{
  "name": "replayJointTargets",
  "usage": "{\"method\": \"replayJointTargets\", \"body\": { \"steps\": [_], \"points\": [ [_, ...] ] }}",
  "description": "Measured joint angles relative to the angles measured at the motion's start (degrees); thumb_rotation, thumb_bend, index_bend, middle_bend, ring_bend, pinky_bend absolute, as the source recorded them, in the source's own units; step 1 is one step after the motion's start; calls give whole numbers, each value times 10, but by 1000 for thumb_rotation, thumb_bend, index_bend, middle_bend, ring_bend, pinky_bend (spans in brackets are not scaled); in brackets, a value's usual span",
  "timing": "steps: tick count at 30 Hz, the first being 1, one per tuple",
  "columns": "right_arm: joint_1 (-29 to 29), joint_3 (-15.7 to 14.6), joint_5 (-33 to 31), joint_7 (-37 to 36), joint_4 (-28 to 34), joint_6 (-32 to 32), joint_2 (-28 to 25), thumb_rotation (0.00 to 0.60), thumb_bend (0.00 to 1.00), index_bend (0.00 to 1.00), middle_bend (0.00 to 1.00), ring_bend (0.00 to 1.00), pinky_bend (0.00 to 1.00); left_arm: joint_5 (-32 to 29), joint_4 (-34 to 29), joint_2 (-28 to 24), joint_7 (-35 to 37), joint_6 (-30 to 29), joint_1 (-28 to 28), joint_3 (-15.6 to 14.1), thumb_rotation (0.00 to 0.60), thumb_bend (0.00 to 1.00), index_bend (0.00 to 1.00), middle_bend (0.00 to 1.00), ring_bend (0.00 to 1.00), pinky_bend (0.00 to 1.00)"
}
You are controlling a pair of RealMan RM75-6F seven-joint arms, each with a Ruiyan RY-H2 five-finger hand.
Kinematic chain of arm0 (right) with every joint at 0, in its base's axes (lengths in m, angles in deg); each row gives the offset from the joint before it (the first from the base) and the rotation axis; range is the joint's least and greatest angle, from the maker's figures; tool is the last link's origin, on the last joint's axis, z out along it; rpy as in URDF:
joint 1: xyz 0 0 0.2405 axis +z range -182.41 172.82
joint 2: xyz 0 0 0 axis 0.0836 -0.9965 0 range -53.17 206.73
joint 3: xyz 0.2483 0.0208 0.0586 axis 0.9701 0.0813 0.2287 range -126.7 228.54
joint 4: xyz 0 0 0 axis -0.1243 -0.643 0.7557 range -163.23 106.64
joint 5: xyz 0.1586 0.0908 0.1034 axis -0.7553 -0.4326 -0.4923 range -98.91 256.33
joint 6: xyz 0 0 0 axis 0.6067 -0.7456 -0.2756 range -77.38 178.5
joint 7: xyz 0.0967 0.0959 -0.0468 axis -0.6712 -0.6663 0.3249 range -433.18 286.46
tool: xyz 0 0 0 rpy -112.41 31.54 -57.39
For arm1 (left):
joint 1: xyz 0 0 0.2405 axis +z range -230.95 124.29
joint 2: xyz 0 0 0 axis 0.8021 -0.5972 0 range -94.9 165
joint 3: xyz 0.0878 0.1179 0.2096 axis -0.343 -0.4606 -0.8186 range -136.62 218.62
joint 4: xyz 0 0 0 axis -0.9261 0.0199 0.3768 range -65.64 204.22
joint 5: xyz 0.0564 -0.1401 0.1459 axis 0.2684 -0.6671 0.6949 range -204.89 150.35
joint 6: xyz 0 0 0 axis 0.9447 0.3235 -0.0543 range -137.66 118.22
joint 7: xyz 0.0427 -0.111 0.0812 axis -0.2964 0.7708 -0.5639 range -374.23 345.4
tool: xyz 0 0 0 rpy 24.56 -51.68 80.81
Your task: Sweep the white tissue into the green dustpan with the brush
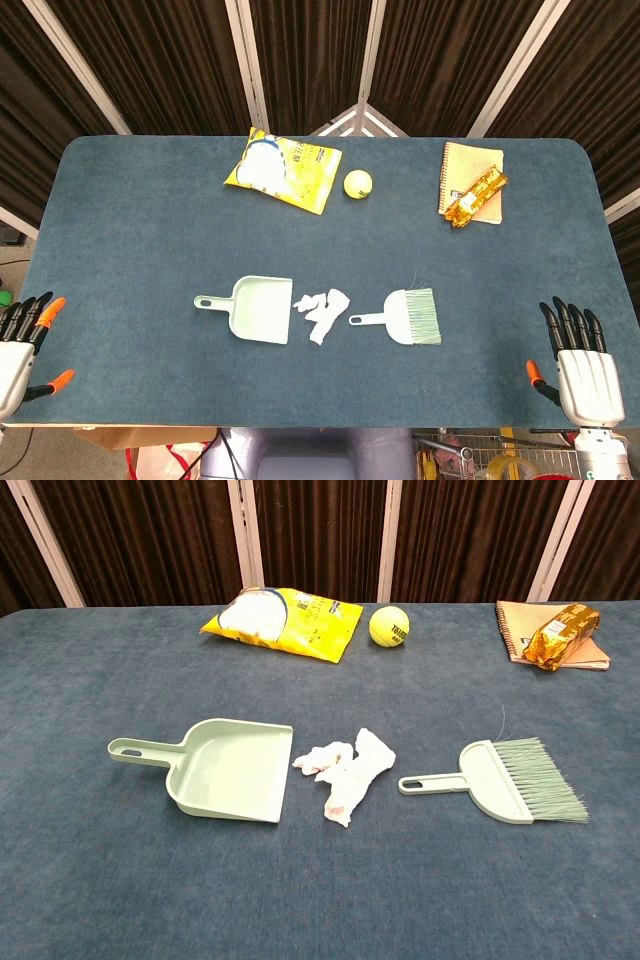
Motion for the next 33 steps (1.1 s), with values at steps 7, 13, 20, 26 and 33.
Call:
{"method": "replayJointTargets", "body": {
  "steps": [7, 13, 20, 26, 33],
  "points": [
    [1, 2, -1, -9, -9, 2, -2, 600, 343, 0, 0, 0, 2, -2, -2, -1, 3, -2, 1, 1, 600, 0, 0, 0, 0, 0],
    [1, 1, 2, -15, -11, 2, -2, 600, 342, 0, 0, 0, 2, -5, -1, -5, 10, -6, 3, 3, 600, 0, 0, 0, 0, 0],
    [4, 1, 3, -15, -13, 7, 0, 600, 343, 0, 0, 0, 2, -9, -2, -12, 17, -13, 6, 6, 600, 0, 0, 0, 0, 0],
    [4, 1, 0, -20, -12, 9, -2, 600, 343, 0, 0, 0, 2, -10, 1, -19, 26, -30, 13, 10, 600, 0, 0, 0, 0, 0],
    [5, 0, 2, -20, -8, 11, -2, 600, 343, 0, 0, 0, 2, -18, 13, -20, 36, -27, 14, 13, 600, 0, 0, 0, 0, 0]
  ]
}}
